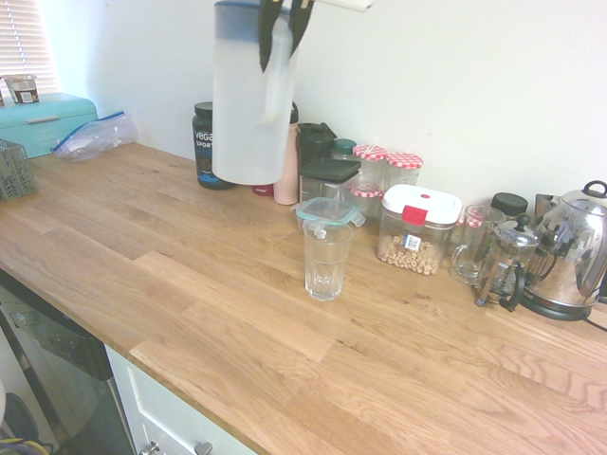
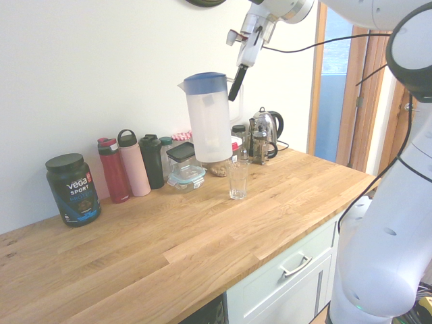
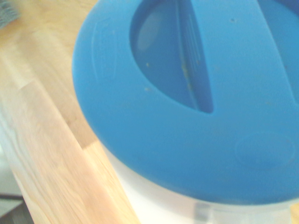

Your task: Pour me some water

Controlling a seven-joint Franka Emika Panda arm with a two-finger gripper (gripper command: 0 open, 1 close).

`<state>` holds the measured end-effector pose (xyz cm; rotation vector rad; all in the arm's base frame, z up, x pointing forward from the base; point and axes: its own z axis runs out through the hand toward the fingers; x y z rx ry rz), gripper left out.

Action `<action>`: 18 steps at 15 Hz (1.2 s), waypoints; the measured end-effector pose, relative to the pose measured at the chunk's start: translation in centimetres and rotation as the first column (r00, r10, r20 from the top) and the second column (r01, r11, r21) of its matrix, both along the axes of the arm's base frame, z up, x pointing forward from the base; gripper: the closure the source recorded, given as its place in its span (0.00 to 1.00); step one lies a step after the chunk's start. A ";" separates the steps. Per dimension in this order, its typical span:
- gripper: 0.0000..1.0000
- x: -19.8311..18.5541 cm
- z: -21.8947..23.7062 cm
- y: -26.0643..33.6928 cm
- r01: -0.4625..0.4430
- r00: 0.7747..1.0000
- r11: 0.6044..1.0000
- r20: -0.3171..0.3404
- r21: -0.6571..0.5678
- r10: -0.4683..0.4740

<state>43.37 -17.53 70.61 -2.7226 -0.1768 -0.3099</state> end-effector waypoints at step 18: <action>1.00 -2.8 -5.2 -16.6 0.040 0.997 0.999 -0.058 -0.013 -0.041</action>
